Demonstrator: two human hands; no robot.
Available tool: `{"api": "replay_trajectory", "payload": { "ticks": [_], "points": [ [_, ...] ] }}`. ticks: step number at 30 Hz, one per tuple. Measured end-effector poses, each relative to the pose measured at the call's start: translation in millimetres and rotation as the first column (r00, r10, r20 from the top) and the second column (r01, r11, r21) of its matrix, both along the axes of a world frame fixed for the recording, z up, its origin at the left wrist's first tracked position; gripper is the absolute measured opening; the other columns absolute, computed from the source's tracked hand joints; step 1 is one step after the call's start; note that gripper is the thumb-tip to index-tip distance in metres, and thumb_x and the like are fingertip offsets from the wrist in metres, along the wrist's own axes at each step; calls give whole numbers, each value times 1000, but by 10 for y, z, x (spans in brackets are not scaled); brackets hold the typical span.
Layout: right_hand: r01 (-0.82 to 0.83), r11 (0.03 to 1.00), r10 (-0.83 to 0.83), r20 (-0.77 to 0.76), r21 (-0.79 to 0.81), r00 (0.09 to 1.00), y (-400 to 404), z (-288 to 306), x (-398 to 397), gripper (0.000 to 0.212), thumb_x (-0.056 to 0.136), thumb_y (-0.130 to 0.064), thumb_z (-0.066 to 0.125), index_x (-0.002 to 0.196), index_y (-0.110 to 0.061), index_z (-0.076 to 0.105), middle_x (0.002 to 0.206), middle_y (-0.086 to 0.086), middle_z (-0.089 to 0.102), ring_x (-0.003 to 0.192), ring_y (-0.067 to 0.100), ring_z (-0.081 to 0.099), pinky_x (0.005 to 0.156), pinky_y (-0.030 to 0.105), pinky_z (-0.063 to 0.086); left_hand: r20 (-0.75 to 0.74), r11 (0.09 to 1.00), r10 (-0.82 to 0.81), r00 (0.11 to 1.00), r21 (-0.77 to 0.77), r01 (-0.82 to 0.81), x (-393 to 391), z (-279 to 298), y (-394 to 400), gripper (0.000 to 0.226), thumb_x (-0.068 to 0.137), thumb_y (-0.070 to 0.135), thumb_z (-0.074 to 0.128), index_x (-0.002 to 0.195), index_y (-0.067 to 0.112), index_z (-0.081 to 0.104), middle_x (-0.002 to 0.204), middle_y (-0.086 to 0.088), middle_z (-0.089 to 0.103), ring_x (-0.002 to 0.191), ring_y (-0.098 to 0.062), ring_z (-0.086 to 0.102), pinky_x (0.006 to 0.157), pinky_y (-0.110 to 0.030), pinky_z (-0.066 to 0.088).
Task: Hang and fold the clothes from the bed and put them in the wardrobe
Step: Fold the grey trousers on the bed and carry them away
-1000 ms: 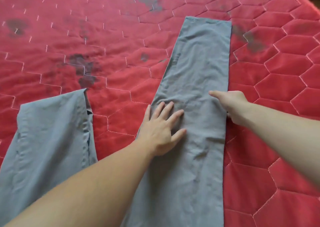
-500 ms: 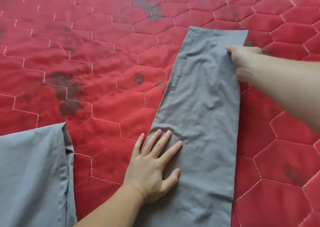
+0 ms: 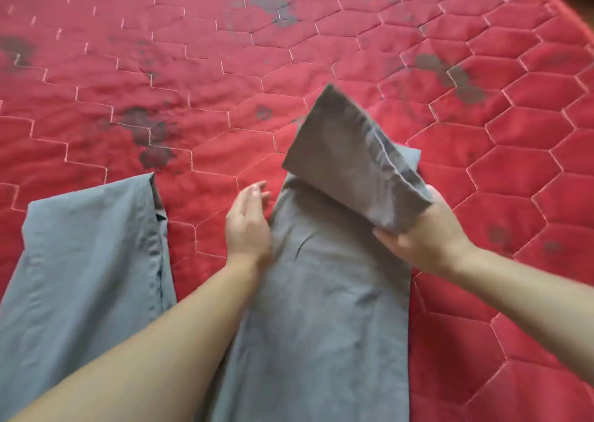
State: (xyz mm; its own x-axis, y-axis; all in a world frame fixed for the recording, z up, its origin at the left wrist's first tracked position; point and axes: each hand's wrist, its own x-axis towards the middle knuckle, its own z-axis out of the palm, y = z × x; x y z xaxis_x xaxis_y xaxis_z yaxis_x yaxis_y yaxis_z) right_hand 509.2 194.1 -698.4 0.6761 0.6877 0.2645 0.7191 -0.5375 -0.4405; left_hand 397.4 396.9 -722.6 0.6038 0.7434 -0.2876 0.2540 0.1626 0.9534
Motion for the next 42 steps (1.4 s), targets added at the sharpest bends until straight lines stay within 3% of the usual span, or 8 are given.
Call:
{"api": "replay_trajectory", "payload": {
  "ticks": [3, 5, 11, 16, 19, 23, 35, 42],
  "points": [
    [13, 989, -23, -69, -150, 997, -292, -234, -480, 16, 62, 1, 76, 76, -4, 73, 112, 20, 66, 103, 42, 62, 81, 51, 50, -120, 864, 1, 993, -500, -62, -264, 133, -5, 53, 93, 65, 34, 107, 23, 63, 85, -1, 73, 77, -21, 72, 70, -34, 54],
    [143, 975, -165, -123, -171, 979, -362, -310, -752, 22, 62, 3, 80, 72, -16, 76, 126, 18, 59, 116, 44, 52, 90, 51, 45, -173, 793, -122, 977, -609, -9, -418, 161, -35, 58, 86, 74, 37, 105, 26, 63, 88, -1, 74, 80, -24, 72, 75, -39, 56],
    [508, 861, -432, -558, -21, 709, -234, -226, -1131, 20, 82, -6, 63, 90, -25, 67, 95, 3, 63, 89, 23, 60, 80, 24, 40, -205, 861, -166, 965, -507, 40, -627, 267, -194, 9, 92, 27, 64, 86, 20, 65, 83, -3, 71, 71, -18, 68, 53, -37, 58],
    [641, 738, -538, -758, -211, 370, -109, -83, -1285, 67, 75, -32, 80, 129, -11, 48, 116, 6, 63, 100, 25, 66, 92, 42, 52, -103, 870, -146, 984, -486, 78, -964, 397, -254, 27, 91, -8, 54, 98, 18, 57, 92, -4, 64, 65, -13, 65, 50, -32, 58],
    [599, 774, -410, -883, -205, 227, -139, -14, -1494, 13, 80, -13, 76, 91, -11, 70, 91, 3, 73, 63, 8, 68, 57, 19, 53, -112, 866, -167, 980, -492, 91, -1269, 476, -203, 40, 88, -9, 56, 115, 20, 48, 100, -7, 65, 62, -13, 67, 49, -30, 57],
    [608, 770, -296, -952, -193, 73, -320, 3, -1823, 7, 91, -16, 64, 94, -12, 68, 78, -1, 73, 60, 12, 66, 51, 19, 48, -215, 848, -322, 922, -497, 181, -1815, 449, -194, 38, 86, -4, 64, 116, 17, 51, 100, -6, 66, 68, -14, 66, 51, -28, 57],
    [517, 782, -500, -846, -349, 185, -741, -140, -2676, 3, 84, -11, 71, 83, -10, 68, 55, -5, 60, 43, 6, 49, 39, 18, 41, -446, 848, -509, 736, -405, 341, -2586, 131, -568, 12, 90, 14, 64, 83, 17, 54, 69, -2, 65, 47, -11, 62, 46, -22, 52],
    [462, 762, -644, -603, -454, 471, -695, -131, -2781, 26, 74, -30, 77, 73, -9, 61, 52, 0, 66, 51, 18, 66, 53, 30, 48, -650, 889, -250, 718, 140, 436, -2728, 18, -707, 33, 79, 31, 72, 85, 25, 40, 91, 0, 60, 86, -26, 61, 73, -34, 49]
  ]
}}
